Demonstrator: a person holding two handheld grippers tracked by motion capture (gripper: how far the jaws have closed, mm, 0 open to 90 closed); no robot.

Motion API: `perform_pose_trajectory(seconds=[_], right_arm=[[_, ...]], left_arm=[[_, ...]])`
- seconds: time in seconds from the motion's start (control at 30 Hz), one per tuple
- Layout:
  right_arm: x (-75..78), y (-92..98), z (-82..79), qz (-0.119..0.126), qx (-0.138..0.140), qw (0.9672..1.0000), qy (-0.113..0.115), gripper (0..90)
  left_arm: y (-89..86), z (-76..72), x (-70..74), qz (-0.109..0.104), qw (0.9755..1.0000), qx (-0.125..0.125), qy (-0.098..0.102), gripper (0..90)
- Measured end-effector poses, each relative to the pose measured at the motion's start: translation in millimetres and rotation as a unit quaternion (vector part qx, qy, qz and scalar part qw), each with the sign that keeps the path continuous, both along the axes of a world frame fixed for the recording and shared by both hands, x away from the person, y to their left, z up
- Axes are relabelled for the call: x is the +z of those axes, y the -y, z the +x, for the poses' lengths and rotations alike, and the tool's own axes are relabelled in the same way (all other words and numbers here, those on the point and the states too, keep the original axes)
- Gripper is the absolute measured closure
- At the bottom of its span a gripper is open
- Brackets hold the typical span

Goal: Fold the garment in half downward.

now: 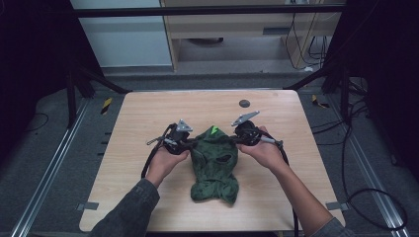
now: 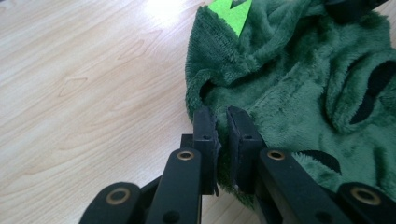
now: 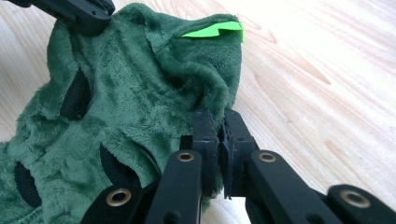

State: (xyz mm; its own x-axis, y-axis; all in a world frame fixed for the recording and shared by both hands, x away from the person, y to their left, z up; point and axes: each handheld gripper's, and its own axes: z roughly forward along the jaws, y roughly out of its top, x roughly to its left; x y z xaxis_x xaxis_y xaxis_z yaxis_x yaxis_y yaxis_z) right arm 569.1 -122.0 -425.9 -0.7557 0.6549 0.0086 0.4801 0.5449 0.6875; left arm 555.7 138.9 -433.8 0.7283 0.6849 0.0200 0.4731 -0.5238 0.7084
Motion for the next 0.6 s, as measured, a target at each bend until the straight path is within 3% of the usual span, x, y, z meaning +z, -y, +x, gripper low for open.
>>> perform_pose_trajectory(seconds=[0.3,0.6], right_arm=[[0.6,1.4,4.9,0.000,0.002,1.0000,0.003,85.6],[12.9,-0.1,9.2,-0.003,0.001,0.9999,0.016,85.6]], left_arm=[[0.5,2.3,1.7,0.002,1.0000,-0.004,0.005,82.8],[1.4,9.6,18.3,0.003,0.9999,0.000,0.016,82.8]])
